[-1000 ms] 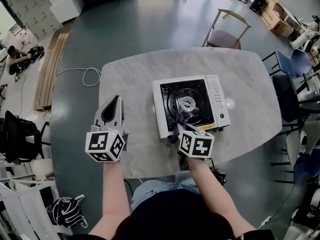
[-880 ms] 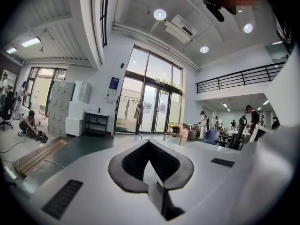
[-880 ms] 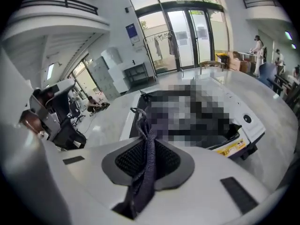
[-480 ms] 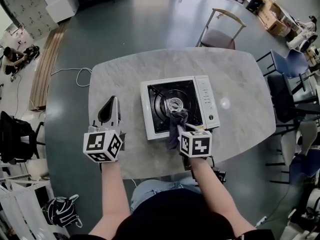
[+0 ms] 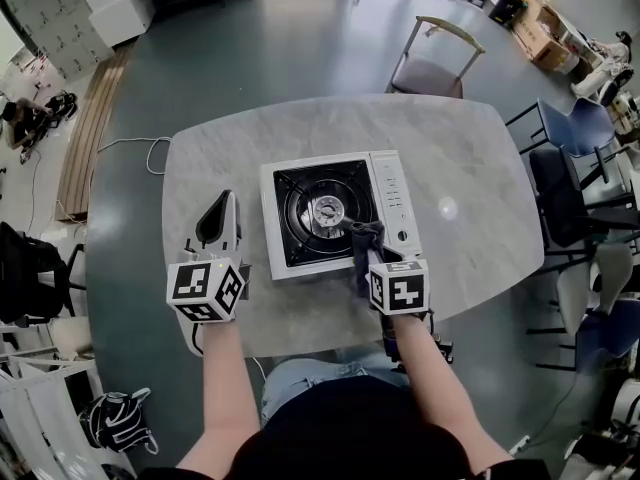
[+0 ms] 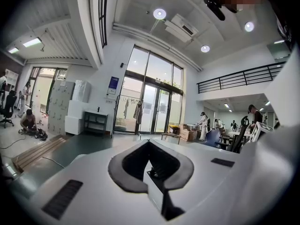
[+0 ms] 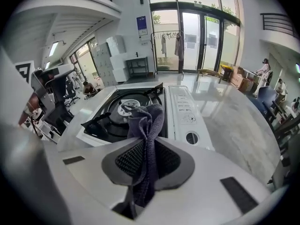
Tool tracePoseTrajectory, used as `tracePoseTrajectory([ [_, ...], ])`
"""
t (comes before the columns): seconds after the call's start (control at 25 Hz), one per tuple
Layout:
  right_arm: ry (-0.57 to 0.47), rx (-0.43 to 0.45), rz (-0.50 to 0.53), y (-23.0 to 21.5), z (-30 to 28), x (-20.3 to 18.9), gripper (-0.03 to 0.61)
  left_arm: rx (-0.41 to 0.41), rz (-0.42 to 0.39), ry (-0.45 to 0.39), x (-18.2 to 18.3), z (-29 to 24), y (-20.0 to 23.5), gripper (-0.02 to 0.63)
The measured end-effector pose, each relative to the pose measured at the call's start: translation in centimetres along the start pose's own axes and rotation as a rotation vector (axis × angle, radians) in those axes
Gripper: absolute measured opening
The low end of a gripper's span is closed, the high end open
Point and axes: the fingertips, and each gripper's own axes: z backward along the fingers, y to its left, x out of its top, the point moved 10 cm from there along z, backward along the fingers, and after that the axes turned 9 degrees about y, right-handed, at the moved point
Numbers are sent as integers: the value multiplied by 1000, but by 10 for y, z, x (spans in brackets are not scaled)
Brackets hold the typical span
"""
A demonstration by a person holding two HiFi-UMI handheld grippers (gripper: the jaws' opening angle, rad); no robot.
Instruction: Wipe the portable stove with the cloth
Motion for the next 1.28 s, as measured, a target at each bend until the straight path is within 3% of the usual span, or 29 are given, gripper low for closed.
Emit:
tracePoseTrajectory([
  [0.16, 10, 31, 59, -5, 10, 2, 66, -3, -6, -5, 3, -4, -9, 11],
  [0.4, -32, 150, 173, -36, 38, 21, 67, -12, -21, -3, 3, -8, -23, 11],
  [0.64, -80, 169, 315, -62, 52, 44, 66, 12, -40, -11, 11, -4, -27, 11],
  [0.92, 11, 257, 510, -51, 23, 56, 66, 94, -38, -24, 16, 9, -21, 11],
  [1.28, 127, 263, 655, -37, -17, 59, 66, 170, -21, -15, 13, 16, -11, 11],
])
